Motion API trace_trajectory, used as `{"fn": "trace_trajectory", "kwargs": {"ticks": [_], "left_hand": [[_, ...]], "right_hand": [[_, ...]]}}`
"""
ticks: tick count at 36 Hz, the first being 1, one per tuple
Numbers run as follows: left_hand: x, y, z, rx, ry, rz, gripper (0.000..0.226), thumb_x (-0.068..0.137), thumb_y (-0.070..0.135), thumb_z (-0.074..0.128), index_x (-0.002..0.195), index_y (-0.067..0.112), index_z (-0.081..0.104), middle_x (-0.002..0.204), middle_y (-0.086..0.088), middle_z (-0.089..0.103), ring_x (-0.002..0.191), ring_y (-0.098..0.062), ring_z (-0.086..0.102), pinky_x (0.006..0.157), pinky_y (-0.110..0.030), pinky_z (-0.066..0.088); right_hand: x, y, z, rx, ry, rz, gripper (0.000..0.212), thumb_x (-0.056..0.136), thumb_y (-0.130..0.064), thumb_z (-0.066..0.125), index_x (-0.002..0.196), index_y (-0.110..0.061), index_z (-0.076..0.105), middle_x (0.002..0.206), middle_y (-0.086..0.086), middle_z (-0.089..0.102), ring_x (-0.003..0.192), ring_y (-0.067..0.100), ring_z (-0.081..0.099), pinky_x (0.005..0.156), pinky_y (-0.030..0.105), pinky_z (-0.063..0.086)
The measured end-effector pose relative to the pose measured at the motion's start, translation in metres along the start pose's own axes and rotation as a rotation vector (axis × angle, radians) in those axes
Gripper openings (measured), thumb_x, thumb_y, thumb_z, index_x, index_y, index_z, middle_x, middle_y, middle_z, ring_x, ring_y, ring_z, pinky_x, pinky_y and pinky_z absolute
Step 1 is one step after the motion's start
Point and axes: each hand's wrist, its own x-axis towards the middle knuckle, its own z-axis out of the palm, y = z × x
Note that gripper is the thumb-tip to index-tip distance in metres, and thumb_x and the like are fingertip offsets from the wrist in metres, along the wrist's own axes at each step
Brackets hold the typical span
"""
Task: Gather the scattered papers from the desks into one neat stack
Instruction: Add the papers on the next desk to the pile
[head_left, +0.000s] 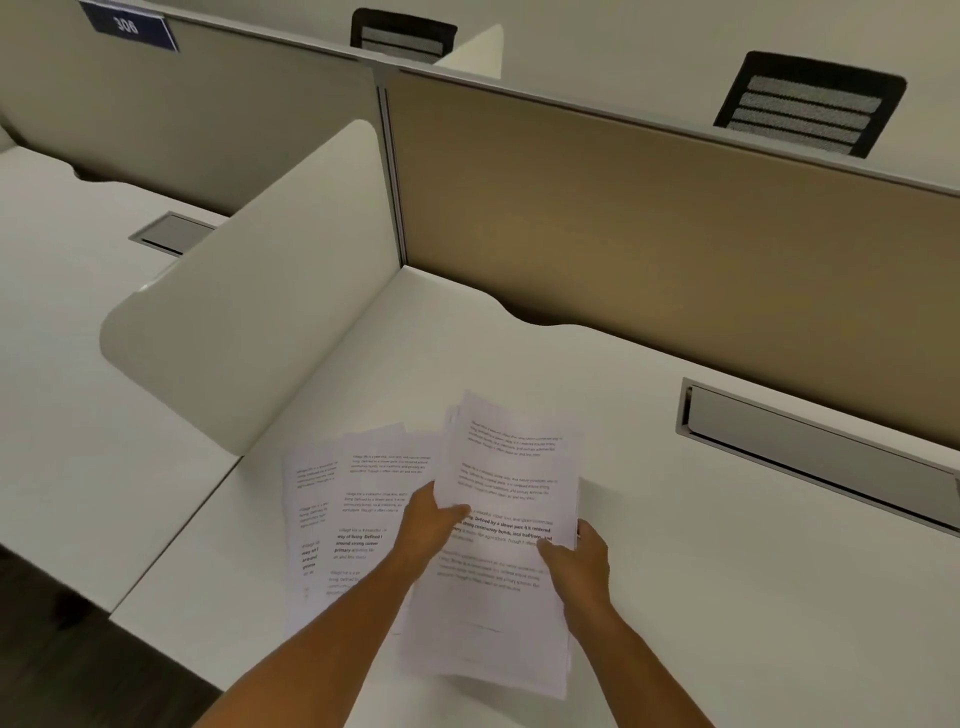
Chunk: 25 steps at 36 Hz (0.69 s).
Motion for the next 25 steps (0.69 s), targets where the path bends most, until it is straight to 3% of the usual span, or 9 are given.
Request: {"fn": "trace_trajectory", "kwargs": {"ticks": [4,6,9,12,14,18,25], "left_hand": [[-0.001,-0.006,-0.01,-0.113,0.033,-0.01,0.038,0.089,0.018,0.07,0.126,0.016,0.062,0.108,0.004,0.071,0.094,-0.01,0.068,0.078,-0.023,0.054],[-0.001,-0.009,-0.017,-0.181,0.037,-0.028,0.036,0.089,0.02,0.071,0.124,0.016,0.064,0.108,0.001,0.073,0.098,-0.017,0.07,0.088,-0.035,0.057],[-0.003,-0.01,-0.025,-0.343,-0.042,-0.062,0.033,0.088,0.02,0.072,0.12,0.013,0.067,0.114,-0.01,0.074,0.104,-0.028,0.071,0.098,-0.052,0.053],[-0.006,-0.008,-0.03,-0.568,-0.197,-0.109,0.038,0.089,0.018,0.069,0.125,0.007,0.064,0.124,-0.02,0.068,0.112,-0.038,0.066,0.1,-0.057,0.05],[-0.008,-0.005,-0.032,-0.684,-0.301,-0.159,0.042,0.091,0.021,0.065,0.129,0.003,0.061,0.129,-0.024,0.064,0.114,-0.042,0.064,0.097,-0.057,0.052],[-0.015,-0.001,-0.032,-0.777,-0.462,-0.284,0.043,0.09,0.033,0.064,0.126,0.01,0.066,0.128,-0.022,0.065,0.108,-0.038,0.068,0.086,-0.05,0.057],[-0.022,-0.007,-0.016,-0.827,-0.658,-0.308,0.06,0.08,0.033,0.078,0.132,0.007,0.06,0.132,-0.024,0.061,0.124,-0.041,0.057,0.104,-0.056,0.044]], "right_hand": [[-0.007,-0.019,0.001,0.049,-0.148,-0.066,0.035,0.085,-0.005,0.074,0.11,-0.027,0.065,0.101,-0.007,0.076,0.086,0.012,0.076,0.068,0.025,0.062],[-0.01,-0.028,-0.002,0.037,-0.235,-0.099,0.036,0.083,-0.007,0.077,0.107,-0.032,0.066,0.1,-0.009,0.078,0.086,0.008,0.077,0.065,0.022,0.062],[-0.011,-0.04,-0.01,0.035,-0.37,-0.136,0.04,0.077,-0.017,0.083,0.112,-0.03,0.068,0.111,-0.002,0.078,0.097,0.018,0.077,0.078,0.037,0.064],[-0.013,-0.051,-0.019,0.063,-0.49,-0.17,0.051,0.07,-0.028,0.091,0.116,-0.028,0.069,0.118,0.002,0.076,0.105,0.024,0.074,0.08,0.035,0.063],[-0.013,-0.055,-0.024,0.078,-0.538,-0.172,0.052,0.07,-0.027,0.091,0.118,-0.027,0.069,0.122,0.006,0.074,0.11,0.027,0.072,0.085,0.036,0.061],[-0.013,-0.061,-0.033,0.109,-0.619,-0.161,0.06,0.072,-0.022,0.09,0.127,-0.02,0.064,0.129,0.013,0.069,0.118,0.035,0.067,0.1,0.053,0.053],[-0.024,-0.069,-0.043,0.207,-0.821,-0.118,0.067,0.078,-0.009,0.084,0.138,-0.008,0.054,0.136,0.025,0.061,0.124,0.047,0.059,0.101,0.059,0.05]]}}
